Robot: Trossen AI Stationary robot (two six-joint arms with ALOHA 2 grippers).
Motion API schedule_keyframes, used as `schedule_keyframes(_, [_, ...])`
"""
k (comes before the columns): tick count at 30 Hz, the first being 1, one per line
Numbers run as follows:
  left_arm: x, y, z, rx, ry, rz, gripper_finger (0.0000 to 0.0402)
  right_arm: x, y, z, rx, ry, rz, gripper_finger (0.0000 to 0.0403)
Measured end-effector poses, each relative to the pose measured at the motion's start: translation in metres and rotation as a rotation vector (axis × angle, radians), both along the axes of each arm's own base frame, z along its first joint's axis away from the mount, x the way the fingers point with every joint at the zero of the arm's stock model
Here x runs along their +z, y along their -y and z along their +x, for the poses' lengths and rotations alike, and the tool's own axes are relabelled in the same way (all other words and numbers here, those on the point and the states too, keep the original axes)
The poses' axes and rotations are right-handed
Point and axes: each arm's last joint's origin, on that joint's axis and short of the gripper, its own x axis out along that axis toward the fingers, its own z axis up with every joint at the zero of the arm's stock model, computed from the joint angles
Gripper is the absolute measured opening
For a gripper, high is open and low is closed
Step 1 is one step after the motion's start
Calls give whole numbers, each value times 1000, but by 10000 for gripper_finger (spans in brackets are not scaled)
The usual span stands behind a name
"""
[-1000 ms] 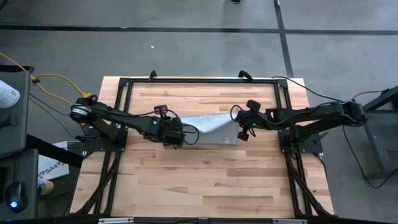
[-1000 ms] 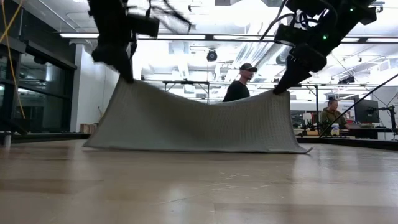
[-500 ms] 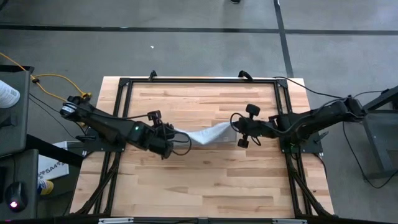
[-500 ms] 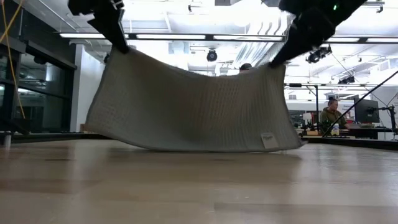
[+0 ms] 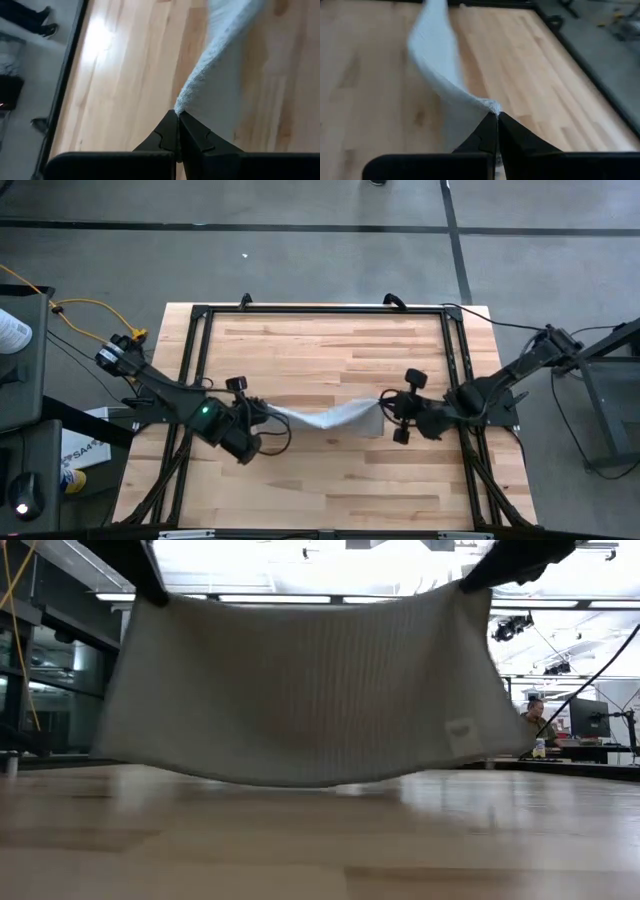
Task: Fold microfiber towels
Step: Fold the gray towel
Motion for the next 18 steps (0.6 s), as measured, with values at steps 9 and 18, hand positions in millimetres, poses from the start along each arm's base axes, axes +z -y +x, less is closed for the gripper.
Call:
schedule_keyframes(9, [-1,-1,-5,56,24,44,0,-11,10,-9,-148,-104,14,4])
schedule_keyframes(18, [-34,-14,5,95,-15,12,0,-22,20,2,-178,-195,44,4])
